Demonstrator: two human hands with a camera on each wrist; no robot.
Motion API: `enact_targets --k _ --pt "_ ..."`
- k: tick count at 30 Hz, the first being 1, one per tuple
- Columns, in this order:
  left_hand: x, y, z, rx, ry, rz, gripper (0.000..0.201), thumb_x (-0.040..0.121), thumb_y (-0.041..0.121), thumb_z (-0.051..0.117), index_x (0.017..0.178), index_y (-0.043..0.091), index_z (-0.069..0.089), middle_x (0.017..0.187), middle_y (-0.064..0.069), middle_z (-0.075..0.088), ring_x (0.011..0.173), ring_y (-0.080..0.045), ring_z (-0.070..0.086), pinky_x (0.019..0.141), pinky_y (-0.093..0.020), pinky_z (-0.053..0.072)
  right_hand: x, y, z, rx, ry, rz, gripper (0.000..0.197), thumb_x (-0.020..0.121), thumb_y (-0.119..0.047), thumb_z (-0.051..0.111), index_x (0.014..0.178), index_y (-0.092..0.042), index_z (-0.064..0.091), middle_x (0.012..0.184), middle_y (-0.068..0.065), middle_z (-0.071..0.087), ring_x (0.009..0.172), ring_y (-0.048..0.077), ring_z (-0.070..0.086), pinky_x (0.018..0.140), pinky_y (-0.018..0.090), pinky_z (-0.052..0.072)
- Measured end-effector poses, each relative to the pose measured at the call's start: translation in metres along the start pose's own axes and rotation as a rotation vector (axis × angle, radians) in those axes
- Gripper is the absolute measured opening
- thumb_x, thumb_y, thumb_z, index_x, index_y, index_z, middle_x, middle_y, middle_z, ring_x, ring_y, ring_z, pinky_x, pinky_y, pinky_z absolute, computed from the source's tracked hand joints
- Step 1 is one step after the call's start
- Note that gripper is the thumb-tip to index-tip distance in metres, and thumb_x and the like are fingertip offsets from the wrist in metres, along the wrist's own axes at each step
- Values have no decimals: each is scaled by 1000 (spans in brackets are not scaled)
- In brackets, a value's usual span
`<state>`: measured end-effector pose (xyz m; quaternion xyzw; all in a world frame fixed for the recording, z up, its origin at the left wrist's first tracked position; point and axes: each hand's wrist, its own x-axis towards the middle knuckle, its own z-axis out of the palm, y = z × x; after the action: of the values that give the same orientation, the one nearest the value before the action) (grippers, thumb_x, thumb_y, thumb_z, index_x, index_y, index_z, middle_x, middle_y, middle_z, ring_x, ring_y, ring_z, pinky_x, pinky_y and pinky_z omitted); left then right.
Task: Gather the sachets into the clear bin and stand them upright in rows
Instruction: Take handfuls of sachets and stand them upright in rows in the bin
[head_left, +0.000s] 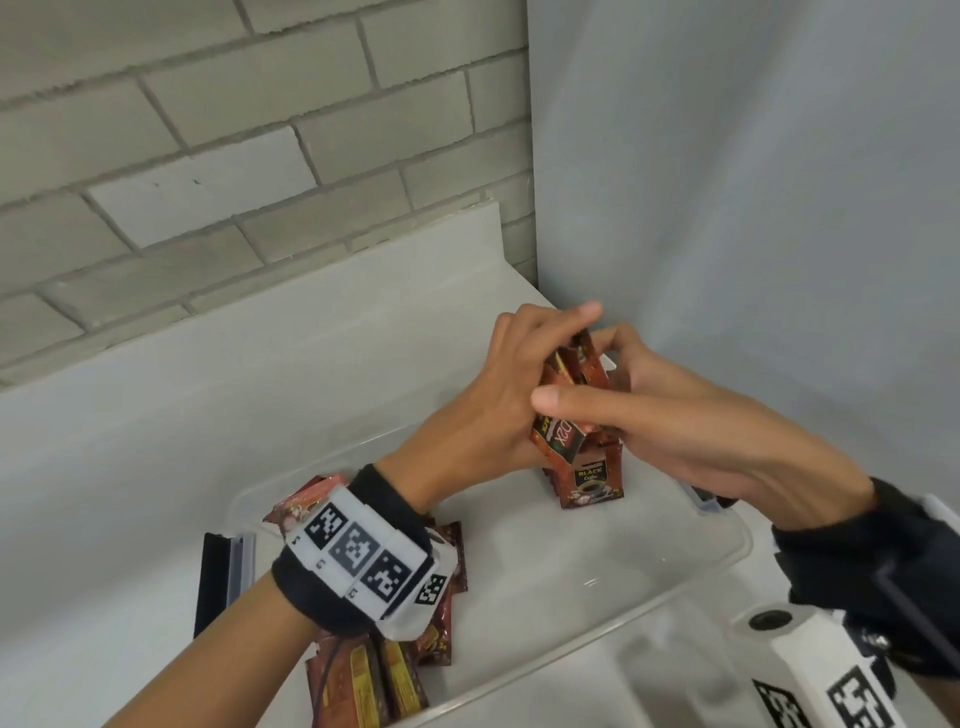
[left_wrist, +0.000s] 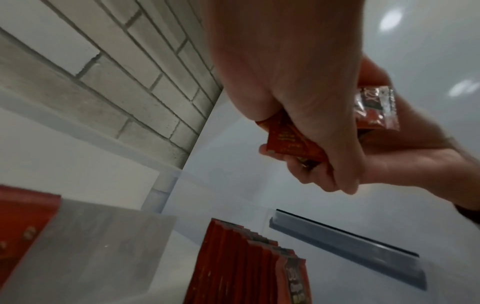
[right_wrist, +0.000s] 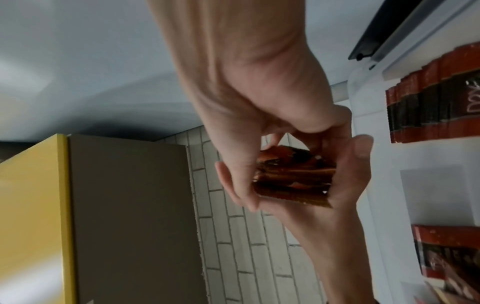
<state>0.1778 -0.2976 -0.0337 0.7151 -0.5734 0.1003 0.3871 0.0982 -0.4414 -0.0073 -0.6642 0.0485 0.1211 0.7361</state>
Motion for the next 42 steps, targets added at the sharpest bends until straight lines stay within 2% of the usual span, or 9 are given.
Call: enact_targets --k 3,7,12,16,22,26,34,37,42 --pt "-4 -5 0 9 -9 94 87 76 29 74 139 37 14 122 -4 28 115 -18 35 91 -28 46 1 -2 -2 -24 -92 47 87 57 -26 86 129 -22 39 116 11 66 106 17 68 92 40 55" --pt "1 -9 9 76 67 194 93 78 20 76 145 35 13 126 -14 31 118 -25 41 98 -26 41 1 -2 1 -64 -204 76 51 61 -26 82 109 -16 66 112 8 70 110 18 66 97 39 51" --pt "0 -12 4 112 30 251 60 95 29 56 140 32 17 133 -15 28 124 -32 39 99 -34 45 1 2 7 -6 -233 79 43 72 -15 74 113 -16 63 117 5 70 114 14 63 103 38 48" --pt "-1 -13 2 178 34 90 124 55 44 91 147 41 8 143 -13 27 127 -36 41 91 -51 46 -1 2 11 29 -183 18 40 81 -5 71 117 -18 60 110 2 71 107 12 65 74 25 56" --pt "-11 3 -8 -141 -158 -168 128 55 36 91 147 29 2 151 -4 19 143 -11 20 117 -36 25 1 3 12 -27 -81 -3 61 69 -44 79 119 -15 60 124 22 59 120 34 57 103 55 43" --pt "-8 3 -4 -219 -108 -216 114 67 10 86 146 30 6 154 -15 17 145 -15 22 115 -25 25 2 6 10 4 -92 10 51 72 -51 70 110 -18 66 114 12 69 111 21 65 102 45 48" --pt "-6 -1 -8 -189 -240 -207 114 72 18 83 148 29 -3 157 4 -2 148 -9 1 120 -26 11 4 6 10 26 -85 12 49 72 -39 69 118 -23 61 113 5 71 108 17 67 99 40 50" --pt "-5 1 -10 -122 -265 -182 113 71 23 83 148 30 0 157 12 -1 149 -11 -4 122 -37 6 5 7 8 31 -81 47 61 75 -47 72 130 -30 51 121 4 67 107 17 67 93 36 54" --pt "-5 4 -10 -33 -234 -112 104 72 20 83 146 26 10 158 -5 17 149 -25 3 121 -47 3 4 9 9 -10 -136 44 83 76 -54 69 147 -34 31 129 -5 62 111 10 65 91 29 54"
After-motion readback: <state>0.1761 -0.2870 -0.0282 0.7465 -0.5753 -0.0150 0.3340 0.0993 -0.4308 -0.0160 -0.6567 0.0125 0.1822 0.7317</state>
